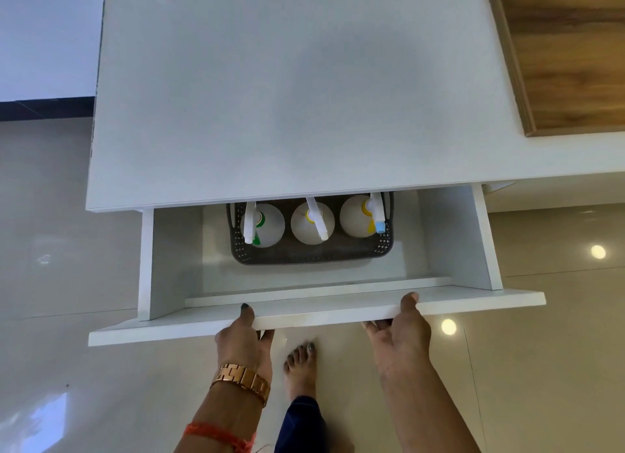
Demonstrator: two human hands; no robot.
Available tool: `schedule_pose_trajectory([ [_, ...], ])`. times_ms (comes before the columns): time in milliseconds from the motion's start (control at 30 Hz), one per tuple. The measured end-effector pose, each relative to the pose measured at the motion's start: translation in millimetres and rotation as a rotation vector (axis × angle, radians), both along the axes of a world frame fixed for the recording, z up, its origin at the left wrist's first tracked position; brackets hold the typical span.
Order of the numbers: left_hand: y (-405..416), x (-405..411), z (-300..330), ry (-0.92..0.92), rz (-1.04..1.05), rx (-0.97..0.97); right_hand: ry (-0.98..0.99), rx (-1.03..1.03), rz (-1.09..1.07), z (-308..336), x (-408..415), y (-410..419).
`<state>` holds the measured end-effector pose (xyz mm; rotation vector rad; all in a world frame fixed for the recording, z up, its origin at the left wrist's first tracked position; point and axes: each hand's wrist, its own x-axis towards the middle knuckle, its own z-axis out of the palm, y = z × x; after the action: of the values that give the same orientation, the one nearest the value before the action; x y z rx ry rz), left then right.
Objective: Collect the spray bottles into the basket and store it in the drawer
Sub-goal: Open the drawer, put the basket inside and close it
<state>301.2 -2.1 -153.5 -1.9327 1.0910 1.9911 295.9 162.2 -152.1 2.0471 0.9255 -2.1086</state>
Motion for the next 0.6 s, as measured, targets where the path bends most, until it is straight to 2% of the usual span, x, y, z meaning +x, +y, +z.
schedule_pose_trajectory([
  [367,-4.2,-47.9,0.0,0.125,0.094,0.01,0.017,0.076,0.093,-0.6,-60.4,-5.3],
  [600,-8.4,-90.7,3.6,0.196,0.141,0.073,0.124,0.058,0.129,0.3,-99.8,-5.3],
])
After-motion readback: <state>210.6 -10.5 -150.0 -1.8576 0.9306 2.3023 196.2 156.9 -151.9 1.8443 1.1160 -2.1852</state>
